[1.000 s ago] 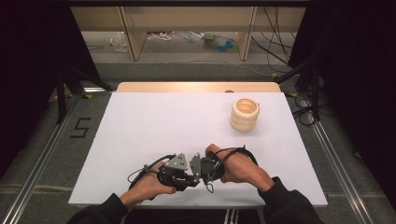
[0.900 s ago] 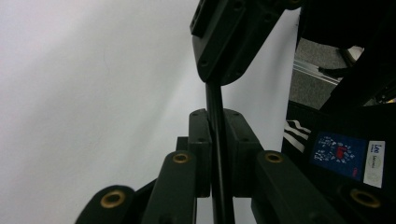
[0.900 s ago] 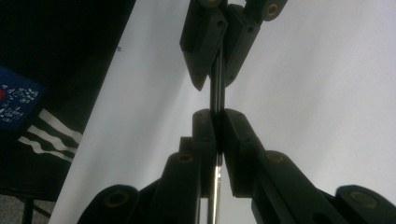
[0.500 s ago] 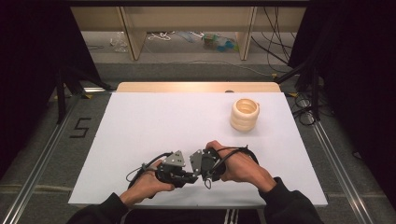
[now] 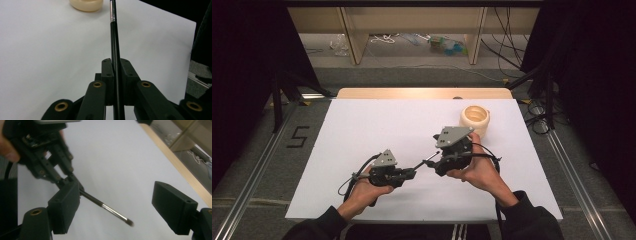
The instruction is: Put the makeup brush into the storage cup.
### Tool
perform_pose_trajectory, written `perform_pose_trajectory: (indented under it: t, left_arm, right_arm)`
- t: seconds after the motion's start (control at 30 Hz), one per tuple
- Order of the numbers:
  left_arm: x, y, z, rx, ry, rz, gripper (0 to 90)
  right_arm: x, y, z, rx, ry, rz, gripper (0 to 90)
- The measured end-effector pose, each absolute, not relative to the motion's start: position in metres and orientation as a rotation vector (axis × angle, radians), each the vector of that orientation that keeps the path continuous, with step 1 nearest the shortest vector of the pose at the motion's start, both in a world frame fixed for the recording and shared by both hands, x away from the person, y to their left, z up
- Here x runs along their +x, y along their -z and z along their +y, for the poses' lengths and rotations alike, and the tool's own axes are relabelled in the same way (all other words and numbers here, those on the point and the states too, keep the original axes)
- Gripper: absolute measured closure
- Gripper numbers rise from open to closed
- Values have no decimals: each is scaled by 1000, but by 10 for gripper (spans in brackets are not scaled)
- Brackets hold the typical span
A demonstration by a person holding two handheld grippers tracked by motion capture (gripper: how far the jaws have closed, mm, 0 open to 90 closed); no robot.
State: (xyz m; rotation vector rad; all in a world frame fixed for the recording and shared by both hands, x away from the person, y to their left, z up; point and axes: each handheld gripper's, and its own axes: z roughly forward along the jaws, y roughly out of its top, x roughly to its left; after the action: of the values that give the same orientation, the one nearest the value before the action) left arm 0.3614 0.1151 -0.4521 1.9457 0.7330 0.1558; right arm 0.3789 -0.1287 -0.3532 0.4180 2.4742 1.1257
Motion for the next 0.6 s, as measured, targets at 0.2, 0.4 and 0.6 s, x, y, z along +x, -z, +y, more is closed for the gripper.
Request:
perform_pose_trajectory:
  t: [0.2, 0.4, 0.6]
  left_arm:
    - [362, 449, 119, 1904, -207, 749, 829]
    - [361, 446, 122, 1828, -264, 780, 829]
    - [358, 442, 124, 1760, -311, 785, 830]
  right_arm:
    - [387, 364, -145, 558, -1183, 2449, 192]
    - [392, 375, -157, 732, -1305, 2405, 162]
    - [396, 384, -165, 947, -1473, 2351, 161]
